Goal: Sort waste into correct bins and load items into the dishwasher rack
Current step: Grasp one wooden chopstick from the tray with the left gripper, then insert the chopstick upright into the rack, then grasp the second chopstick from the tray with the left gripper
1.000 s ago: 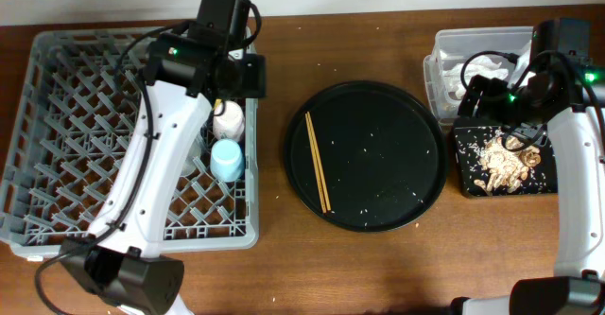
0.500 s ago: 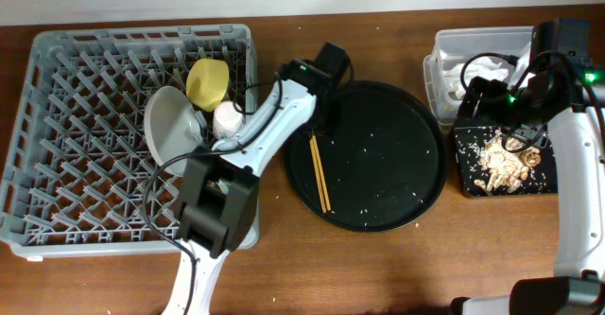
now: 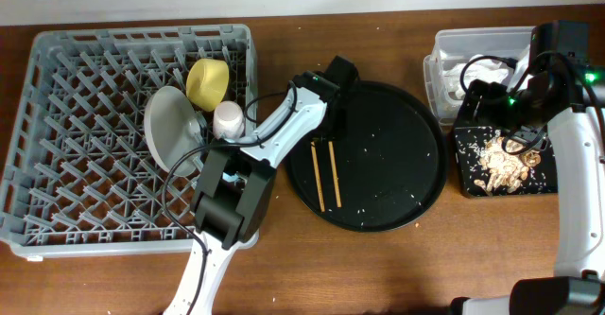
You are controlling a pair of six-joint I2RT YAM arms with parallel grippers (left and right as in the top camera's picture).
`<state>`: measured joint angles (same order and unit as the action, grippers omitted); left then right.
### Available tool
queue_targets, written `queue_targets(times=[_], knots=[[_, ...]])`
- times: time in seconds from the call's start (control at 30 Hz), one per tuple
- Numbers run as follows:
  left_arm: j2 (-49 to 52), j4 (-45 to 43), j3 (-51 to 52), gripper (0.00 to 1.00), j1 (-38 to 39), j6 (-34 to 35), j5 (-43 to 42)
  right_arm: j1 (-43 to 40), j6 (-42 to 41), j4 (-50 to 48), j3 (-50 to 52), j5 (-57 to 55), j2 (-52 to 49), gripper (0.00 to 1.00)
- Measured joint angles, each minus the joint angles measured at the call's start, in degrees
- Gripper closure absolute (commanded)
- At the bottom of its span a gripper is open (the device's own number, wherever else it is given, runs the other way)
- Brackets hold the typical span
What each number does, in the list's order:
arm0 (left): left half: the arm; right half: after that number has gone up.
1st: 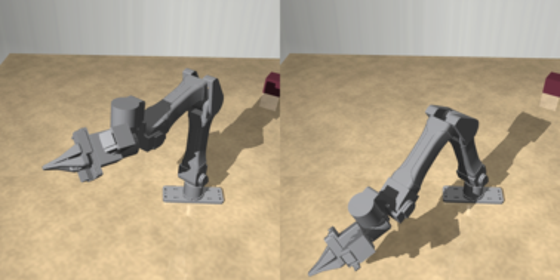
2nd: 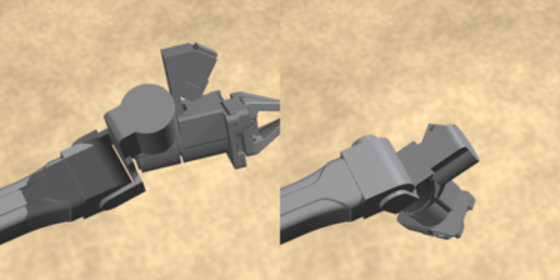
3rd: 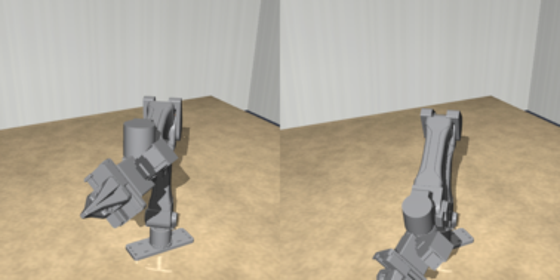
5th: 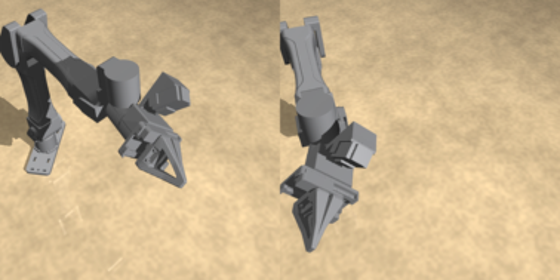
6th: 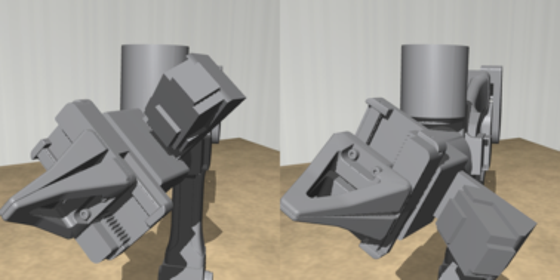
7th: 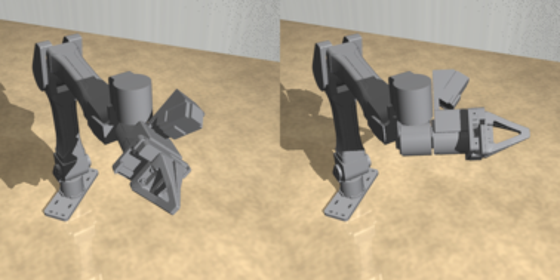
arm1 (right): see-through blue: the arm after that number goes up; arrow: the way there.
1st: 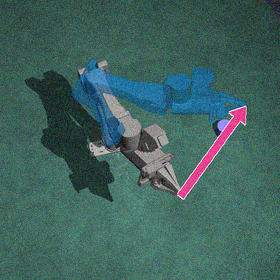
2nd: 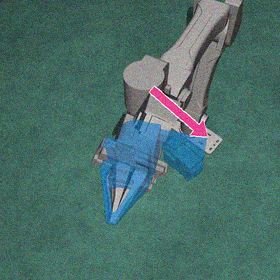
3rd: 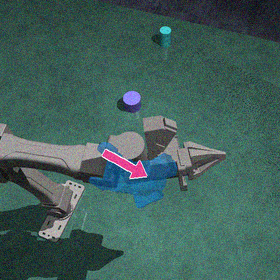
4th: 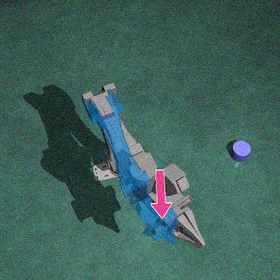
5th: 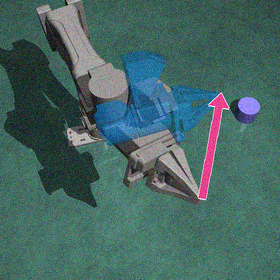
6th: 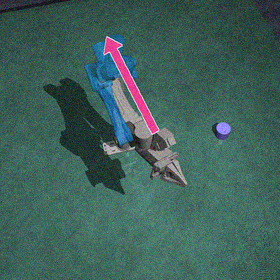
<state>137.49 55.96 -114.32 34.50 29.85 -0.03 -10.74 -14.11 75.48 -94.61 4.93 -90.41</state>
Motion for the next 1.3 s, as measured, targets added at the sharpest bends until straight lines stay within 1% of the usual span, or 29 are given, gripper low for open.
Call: queue_targets(times=[0.07, 0.1, 0.3, 0.37, 0.4, 0.47, 0.5, 0.53, 0.6, 0.67, 0.7, 0.73, 0.8, 0.87, 0.9, 0.93, 0.97, 1.0, 1.03, 1.1, 1.13, 1.17, 1.2, 1.27, 1.3], knots=[[0.04, -0.02, 0.0, 0.9, 0.24, 0.0, 0.42, 0.0, 0.0, 0.02, 0.0, 0.0, 0.0, 0.01], [0.11, -0.13, 0.0, 0.99, 0.55, 0.22, 0.76, 0.0, 0.0, 0.07, 0.0, 0.0, 0.0, 0.01], [0.33, -0.04, -0.39, 0.99, 1.77, 0.24, 0.83, 0.0, 0.0, 0.37, 0.0, 0.0, 0.0, 0.0], [1.14, 3.78, -2.99, 0.99, 1.75, -1.27, 0.22, 0.0, 0.0, 0.39, 0.0, 0.0, 0.0, 0.01], [2.38, 11.19, -8.66, 0.99, 1.57, -3.3, -0.04, 0.0, 0.02, 0.35, 0.0, 0.02, 0.0, 0.0], [2.8, 20.74, -21.66, 0.99, 0.79, -6.86, -0.24, 0.0, 0.02, 0.35, 0.0, 0.0, 0.0, 0.0], [2.78, 26.77, -30.01, 0.99, -0.39, -8.46, -0.2, 0.0, 0.02, 0.26, 0.0, 0.02, 0.0, 0.0], [2.36, 30.8, -37.05, 0.99, -2.12, -9.44, 0.15, 0.0, 0.0, 0.31, 0.0, 0.0, 0.0, 0.0], [1.84, 39.26, -46.88, 0.99, -5.88, -10.93, 0.48, 0.0, 0.0, 0.0, 0.0, 0.0, 0.0, 0.01], [0.59, 40.52, -50.69, 0.99, -10.54, -14.73, -1.18, 0.0, 0.02, -0.15, 0.0, 0.0, 0.0, 0.0], [0.02, 40.54, -50.64, 0.99, -11.5, -16.04, -1.86, 0.0, 0.0, -0.15, 0.0, 0.0, 0.0, 0.0], [-2.01, 40.72, -48.35, 0.99, -12.5, -18.03, -2.75, 0.0, 0.0, -0.22, 0.0, 0.0, 0.0, 0.0], [-8.66, 40.35, -40.79, 0.99, -13.97, -19.78, -2.69, 0.0, 0.0, -0.22, 0.0, 0.0, 0.0, 0.0], [-21.35, 41.03, -26.82, 0.99, -18.12, -20.24, 1.01, 0.0, 0.02, -0.35, 0.0, 0.0, 0.0, 0.0], [-24.3, 40.19, -22.49, 0.99, -19.98, -20.28, 2.16, 0.0, 0.02, -0.66, 0.0, 0.0, 0.0, 0.0], [-25.99, 40.46, -18.12, 0.99, -21.88, -20.28, 3.17, 0.0, 0.0, -0.83, 0.0, 0.0, 0.0, 0.0], [-26.49, 38.8, -13.11, 0.99, -24.09, -20.39, 3.91, 0.0, 0.02, -1.01, 0.0, 0.0, 0.0, 0.0], [-26.16, 36.02, -9.16, 0.99, -25.51, -20.48, 4.61, 0.0, 0.0, -1.22, 0.0, 0.0, -0.02, 0.0], [-25.22, 31.1, -2.34, 0.99, -26.62, -20.74, 5.11, 0.0, 0.0, -1.31, 0.0, 0.0, -0.02, 0.0], [-24.57, 23.89, 4.98, 0.99, -26.45, -21.51, 5.22, 0.0, -0.02, -1.31, 0.02, 0.0, -0.04, 0.0], [-24.57, 21.68, 7.67, 0.99, -26.36, -21.84, 5.42, 0.0, -0.02, -1.33, 0.02, 0.0, -0.04, 0.0], [-24.55, 20.31, 9.84, 0.84, -26.34, -22.16, 5.53, 0.0, 0.0, -1.33, 0.02, 0.02, -0.04, 0.0], [-24.52, 19.67, 11.85, 0.55, -26.34, -22.53, 6.12, 0.0, 0.0, -1.33, 0.02, 0.0, -0.04, 0.0], [-24.55, 19.5, 12.22, 0.32, -26.34, -23.28, 7.13, 0.0, 0.0, -1.33, 0.02, 0.0, -0.02, 0.01], [-24.52, 19.3, 12.22, 0.29, -26.34, -23.21, 7.65, 0.0, -0.02, -1.33, 0.02, 0.0, -0.04, 0.01]])
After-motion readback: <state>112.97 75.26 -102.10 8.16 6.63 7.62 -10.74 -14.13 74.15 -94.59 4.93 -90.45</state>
